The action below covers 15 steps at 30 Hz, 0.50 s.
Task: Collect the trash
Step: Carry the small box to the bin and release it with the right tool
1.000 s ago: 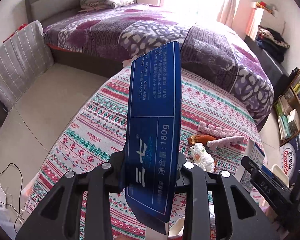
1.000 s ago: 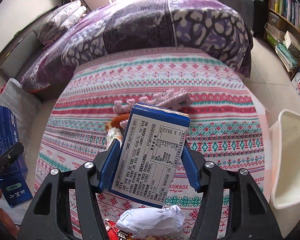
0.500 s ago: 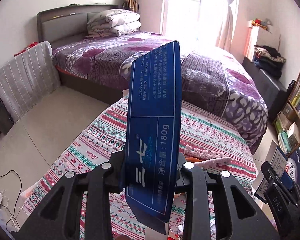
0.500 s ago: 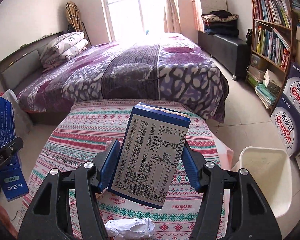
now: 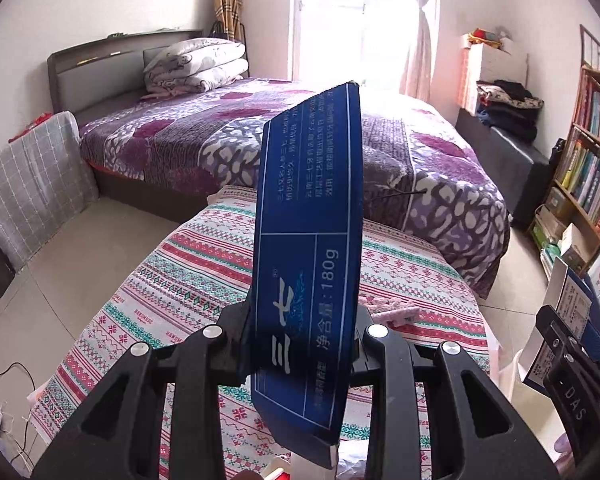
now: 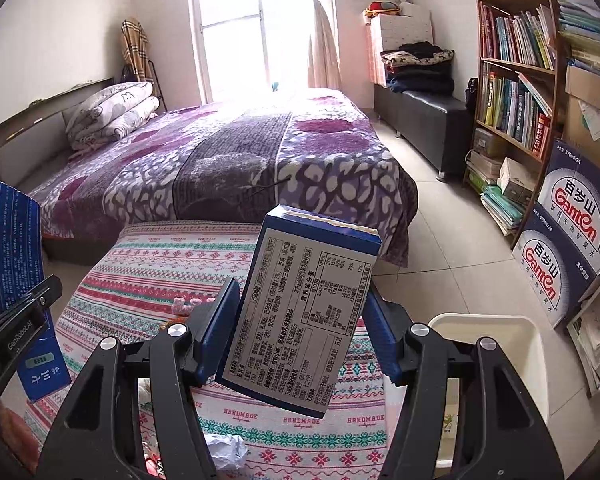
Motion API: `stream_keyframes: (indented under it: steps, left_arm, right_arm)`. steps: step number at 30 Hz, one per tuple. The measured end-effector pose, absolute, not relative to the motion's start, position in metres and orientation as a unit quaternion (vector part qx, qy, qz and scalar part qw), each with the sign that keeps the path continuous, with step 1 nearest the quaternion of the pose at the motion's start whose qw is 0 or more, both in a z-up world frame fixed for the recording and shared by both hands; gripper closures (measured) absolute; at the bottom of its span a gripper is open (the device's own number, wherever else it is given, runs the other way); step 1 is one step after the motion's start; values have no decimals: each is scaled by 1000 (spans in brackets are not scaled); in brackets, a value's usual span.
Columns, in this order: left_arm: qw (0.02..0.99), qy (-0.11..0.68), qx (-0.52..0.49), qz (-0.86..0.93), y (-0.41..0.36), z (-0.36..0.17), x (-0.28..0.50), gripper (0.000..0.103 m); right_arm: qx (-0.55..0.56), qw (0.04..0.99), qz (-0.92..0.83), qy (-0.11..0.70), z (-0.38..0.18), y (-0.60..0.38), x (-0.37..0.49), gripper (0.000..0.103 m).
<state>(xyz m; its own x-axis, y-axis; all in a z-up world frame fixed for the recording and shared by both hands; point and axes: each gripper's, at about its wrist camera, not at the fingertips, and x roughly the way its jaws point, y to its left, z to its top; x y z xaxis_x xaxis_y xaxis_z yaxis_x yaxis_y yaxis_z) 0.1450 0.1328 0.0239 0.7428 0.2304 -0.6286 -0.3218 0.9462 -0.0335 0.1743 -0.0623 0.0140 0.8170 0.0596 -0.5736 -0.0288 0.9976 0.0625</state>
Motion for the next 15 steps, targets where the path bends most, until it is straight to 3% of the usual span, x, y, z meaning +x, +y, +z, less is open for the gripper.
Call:
stream_keyframes:
  steps: [15]
  left_arm:
    - [937, 334, -47, 92, 65, 17, 159, 71]
  right_arm:
    - [45, 950, -23, 309, 14, -123, 170, 45]
